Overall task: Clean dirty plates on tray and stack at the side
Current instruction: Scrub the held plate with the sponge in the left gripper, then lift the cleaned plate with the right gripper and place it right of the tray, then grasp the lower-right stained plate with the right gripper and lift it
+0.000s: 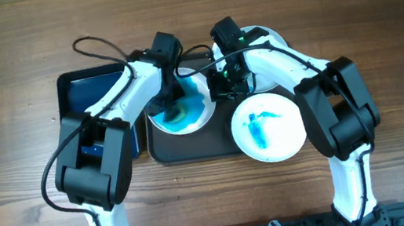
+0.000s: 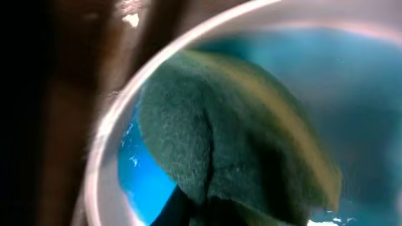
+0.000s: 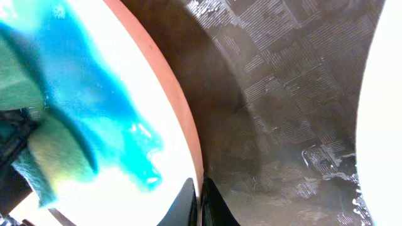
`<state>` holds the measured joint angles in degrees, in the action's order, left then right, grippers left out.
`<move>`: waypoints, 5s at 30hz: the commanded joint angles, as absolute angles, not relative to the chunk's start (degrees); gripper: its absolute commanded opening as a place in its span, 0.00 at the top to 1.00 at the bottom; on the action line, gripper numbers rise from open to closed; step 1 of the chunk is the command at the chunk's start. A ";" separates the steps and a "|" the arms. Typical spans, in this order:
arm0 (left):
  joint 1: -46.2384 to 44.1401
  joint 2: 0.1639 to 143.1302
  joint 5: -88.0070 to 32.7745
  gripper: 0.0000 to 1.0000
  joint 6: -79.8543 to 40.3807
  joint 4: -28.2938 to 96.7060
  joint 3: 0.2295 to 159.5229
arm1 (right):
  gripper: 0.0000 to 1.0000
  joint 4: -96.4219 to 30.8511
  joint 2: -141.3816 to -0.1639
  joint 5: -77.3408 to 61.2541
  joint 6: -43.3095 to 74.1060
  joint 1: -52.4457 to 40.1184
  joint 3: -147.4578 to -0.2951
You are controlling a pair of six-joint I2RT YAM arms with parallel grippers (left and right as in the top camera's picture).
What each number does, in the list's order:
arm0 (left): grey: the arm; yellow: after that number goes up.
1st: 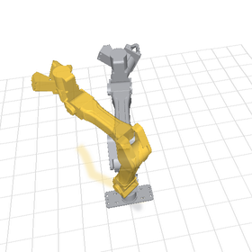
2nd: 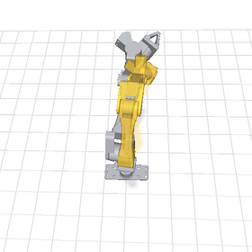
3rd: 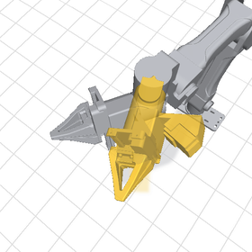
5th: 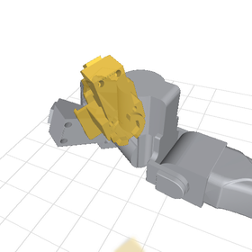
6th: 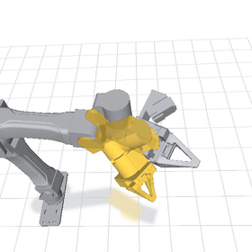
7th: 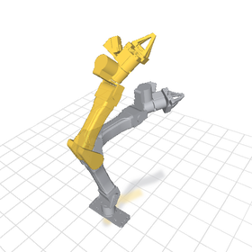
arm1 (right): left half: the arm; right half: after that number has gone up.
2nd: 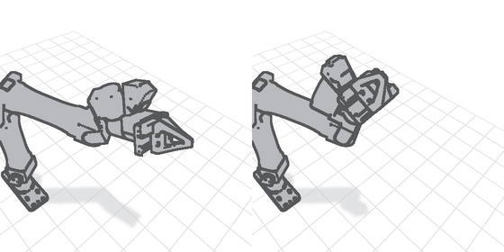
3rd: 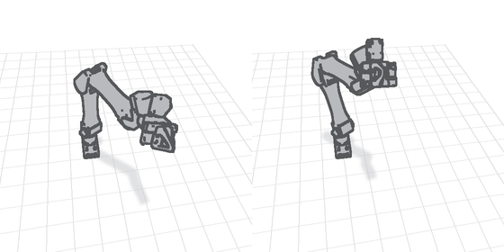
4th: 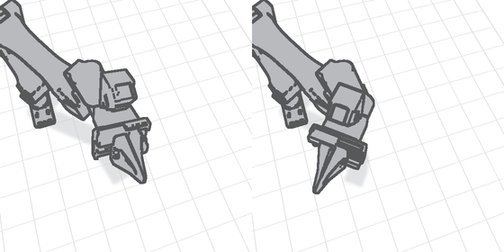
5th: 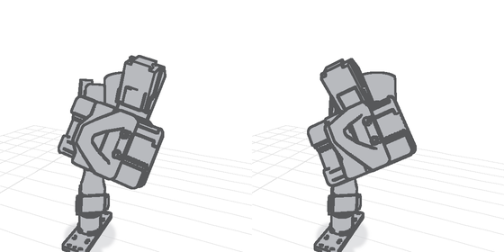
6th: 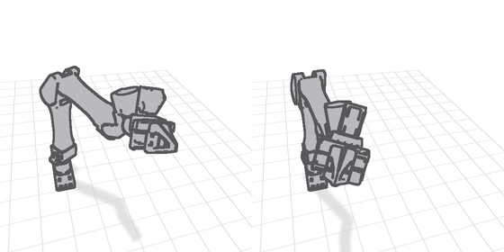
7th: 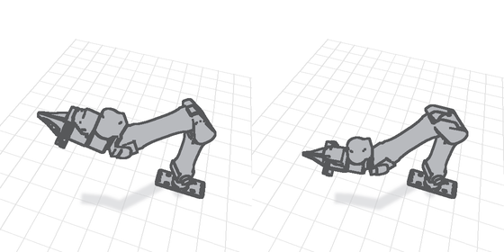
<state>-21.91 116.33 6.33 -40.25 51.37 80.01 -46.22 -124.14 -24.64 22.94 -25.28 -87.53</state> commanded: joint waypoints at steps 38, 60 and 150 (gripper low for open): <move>3.79 107.63 -9.82 0.96 -20.99 79.15 103.77 | 0.96 -51.57 -109.71 8.51 22.72 -33.23 -88.49; 3.97 107.63 -10.90 0.96 -19.73 78.43 103.74 | 0.96 -55.48 -100.71 87.13 21.71 -63.40 -88.49; -10.39 109.51 -10.44 0.96 -26.11 70.22 103.72 | 0.62 -65.23 -105.89 -5.78 9.23 -3.90 -67.85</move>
<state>-9.82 108.86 -9.96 -25.65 70.17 102.98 -65.14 -104.90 -7.33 9.91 -3.77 -69.82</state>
